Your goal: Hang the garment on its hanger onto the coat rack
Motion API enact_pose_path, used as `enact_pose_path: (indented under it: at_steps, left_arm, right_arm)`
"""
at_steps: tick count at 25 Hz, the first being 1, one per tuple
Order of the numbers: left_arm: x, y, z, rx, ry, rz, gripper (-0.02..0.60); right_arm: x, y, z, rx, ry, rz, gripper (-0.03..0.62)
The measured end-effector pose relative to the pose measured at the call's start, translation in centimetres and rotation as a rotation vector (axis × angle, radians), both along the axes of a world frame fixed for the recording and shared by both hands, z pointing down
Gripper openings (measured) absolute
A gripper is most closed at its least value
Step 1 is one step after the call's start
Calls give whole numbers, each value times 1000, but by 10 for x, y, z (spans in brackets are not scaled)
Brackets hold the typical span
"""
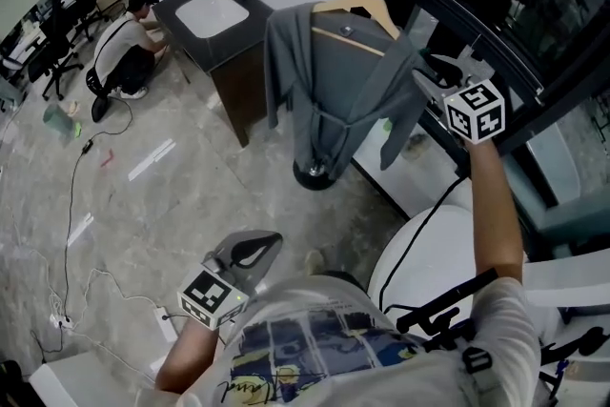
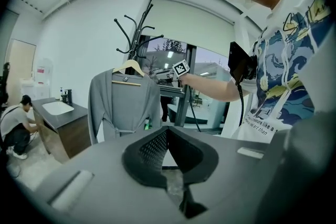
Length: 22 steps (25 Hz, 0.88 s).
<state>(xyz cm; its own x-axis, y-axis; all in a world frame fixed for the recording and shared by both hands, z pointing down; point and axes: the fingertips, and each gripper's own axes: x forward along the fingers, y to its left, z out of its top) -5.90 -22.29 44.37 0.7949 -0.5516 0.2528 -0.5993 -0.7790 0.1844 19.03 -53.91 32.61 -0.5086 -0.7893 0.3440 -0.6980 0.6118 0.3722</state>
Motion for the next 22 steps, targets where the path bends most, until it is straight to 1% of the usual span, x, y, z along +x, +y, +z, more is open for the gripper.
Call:
enact_pose_path:
  at_steps: [4, 8, 10, 13, 18, 22]
  left_arm:
    - [-4, 26, 3, 2, 11, 50, 3]
    - [-8, 54, 4, 9, 24, 94, 3]
    - [-11, 66, 5, 8, 26, 115, 3]
    - [-14, 87, 11, -8, 31, 154, 3]
    - [-12, 125, 22, -28, 38, 219, 3]
    - [-7, 141, 22, -13, 44, 256, 3]
  right_arm:
    - [-14, 66, 16, 2, 18, 13, 163]
    - [-35, 139, 43, -28, 17, 17, 146]
    - [-46, 177, 56, -37, 3, 20, 105]
    - [-60, 233, 77, -72, -38, 52, 11]
    - [-93, 320, 110, -139, -90, 71, 6]
    - [-110, 366, 127, -169, -145, 81, 3]
